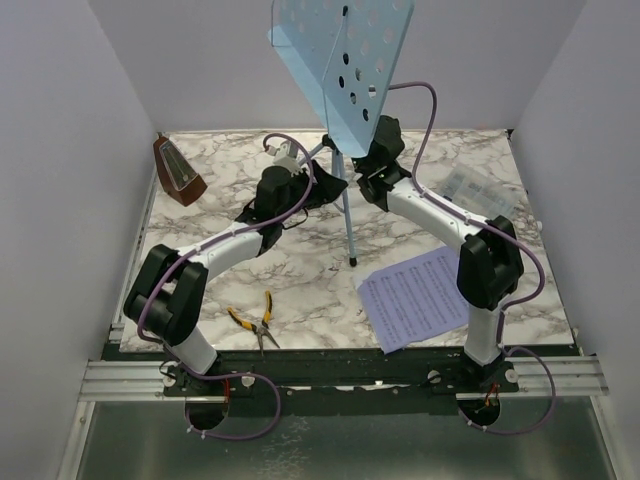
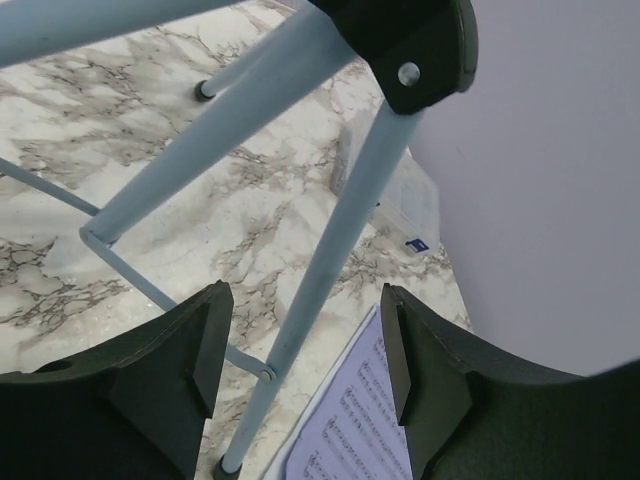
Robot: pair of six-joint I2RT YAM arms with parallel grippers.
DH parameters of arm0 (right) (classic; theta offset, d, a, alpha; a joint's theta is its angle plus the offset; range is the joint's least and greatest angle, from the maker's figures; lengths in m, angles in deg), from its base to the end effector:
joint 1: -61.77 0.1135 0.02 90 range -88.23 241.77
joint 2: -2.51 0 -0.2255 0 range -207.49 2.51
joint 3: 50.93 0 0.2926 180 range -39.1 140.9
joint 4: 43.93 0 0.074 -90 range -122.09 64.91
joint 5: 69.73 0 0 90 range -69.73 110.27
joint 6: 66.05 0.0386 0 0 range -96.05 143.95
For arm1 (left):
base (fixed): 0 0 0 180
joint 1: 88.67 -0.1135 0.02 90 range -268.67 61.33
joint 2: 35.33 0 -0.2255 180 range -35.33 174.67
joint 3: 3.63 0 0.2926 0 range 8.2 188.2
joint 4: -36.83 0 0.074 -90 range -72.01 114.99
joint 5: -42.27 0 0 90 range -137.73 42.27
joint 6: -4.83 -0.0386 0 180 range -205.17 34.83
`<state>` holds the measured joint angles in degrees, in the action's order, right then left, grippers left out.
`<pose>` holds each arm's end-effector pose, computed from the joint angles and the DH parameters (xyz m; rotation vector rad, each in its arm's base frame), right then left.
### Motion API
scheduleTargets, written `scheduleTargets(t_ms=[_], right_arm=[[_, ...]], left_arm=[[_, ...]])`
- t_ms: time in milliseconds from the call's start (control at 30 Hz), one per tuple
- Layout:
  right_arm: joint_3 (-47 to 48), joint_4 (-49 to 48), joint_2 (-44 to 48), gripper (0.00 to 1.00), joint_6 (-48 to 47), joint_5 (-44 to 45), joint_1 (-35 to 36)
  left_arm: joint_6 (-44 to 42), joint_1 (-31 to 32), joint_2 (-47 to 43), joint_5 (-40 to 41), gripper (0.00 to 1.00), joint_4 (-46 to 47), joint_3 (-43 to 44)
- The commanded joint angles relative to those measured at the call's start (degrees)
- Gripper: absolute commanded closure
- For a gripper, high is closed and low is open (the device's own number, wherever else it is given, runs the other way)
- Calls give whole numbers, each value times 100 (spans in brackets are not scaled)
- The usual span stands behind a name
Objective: Set up the instrument practice props
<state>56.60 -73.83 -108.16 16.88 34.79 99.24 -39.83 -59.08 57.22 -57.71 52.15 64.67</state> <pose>0.3957 0.2911 0.3586 -0.2067 1.1066 0.3339 0.3510 -0.2070 0.2012 -0.1168 1.8538 -1.0919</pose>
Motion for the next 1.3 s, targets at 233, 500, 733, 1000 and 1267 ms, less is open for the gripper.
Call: scheduleTargets(t_ms=[233,500,733,1000,1267], right_arm=[[283,-574,263,99,-252,1375,214],[1150,-420,179,99,-563,1288,287],[1407,-459,283,100,-691,1246,287],[-299,-571,837,99,-233,1425,282],[-1606,819,1812,35,91,550,276]], left_arm=[[131,-335,848,-761,40,-123,874],[211,-682,1165,-1658,76,-561,707],[-104,-682,1035,-1800,88,-957,230],[-482,-680,990,-1898,98,-1018,-22],[-178,-664,1061,-2191,100,-1067,83]])
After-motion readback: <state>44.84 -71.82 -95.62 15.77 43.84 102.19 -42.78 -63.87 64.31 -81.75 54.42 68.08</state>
